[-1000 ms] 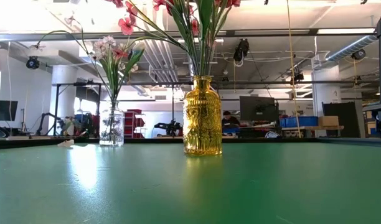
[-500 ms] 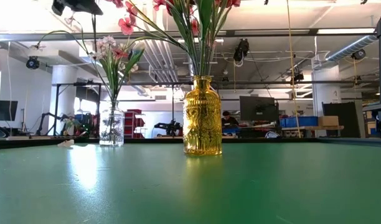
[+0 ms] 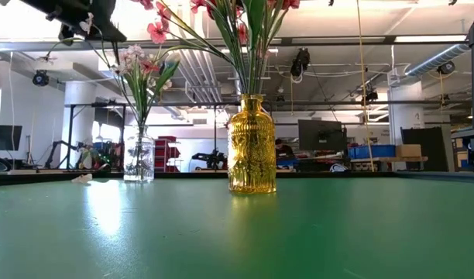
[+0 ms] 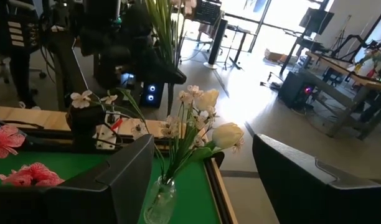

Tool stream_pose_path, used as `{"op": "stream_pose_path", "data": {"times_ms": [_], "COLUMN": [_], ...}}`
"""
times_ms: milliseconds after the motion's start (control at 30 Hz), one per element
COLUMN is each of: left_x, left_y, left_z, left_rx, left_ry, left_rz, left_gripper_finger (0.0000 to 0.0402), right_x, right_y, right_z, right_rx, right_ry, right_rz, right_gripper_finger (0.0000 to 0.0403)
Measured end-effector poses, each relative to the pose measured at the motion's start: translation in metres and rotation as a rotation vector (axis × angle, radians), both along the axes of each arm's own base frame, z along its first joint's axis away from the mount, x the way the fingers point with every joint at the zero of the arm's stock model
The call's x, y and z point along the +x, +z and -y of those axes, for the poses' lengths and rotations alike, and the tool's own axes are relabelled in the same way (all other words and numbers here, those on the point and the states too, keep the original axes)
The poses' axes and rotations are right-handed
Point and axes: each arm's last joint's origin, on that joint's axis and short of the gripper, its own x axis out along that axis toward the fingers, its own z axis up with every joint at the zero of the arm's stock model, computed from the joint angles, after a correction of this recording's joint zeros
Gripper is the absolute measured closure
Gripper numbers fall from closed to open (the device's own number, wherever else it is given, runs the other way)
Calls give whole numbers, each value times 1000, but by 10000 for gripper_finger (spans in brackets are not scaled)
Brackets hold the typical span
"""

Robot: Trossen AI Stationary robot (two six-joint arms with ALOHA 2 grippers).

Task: Sort flowers into vase by color
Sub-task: Put the white flower into the transparent vase

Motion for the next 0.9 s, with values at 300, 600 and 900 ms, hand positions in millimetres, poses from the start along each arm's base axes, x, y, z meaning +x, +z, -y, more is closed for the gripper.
{"op": "stream_pose_path", "data": {"times_ms": [300,600,900], "left_x": [6,12,14], "left_y": [-34,-52,-56], "left_z": [-4,-8,-9], "left_rx": [-18,-5,-22], "left_ry": [7,6,6], "left_rz": [78,110,82], "left_gripper_finger": [401,401,401], "right_x": [0,0,0], "right_y": [0,0,0], "right_z": [0,0,0], "right_rx": [1,7,8], "right_ry": [0,0,0], "right_rz": [-2,-1,-1], "right_gripper_finger": [132,138,136]}}
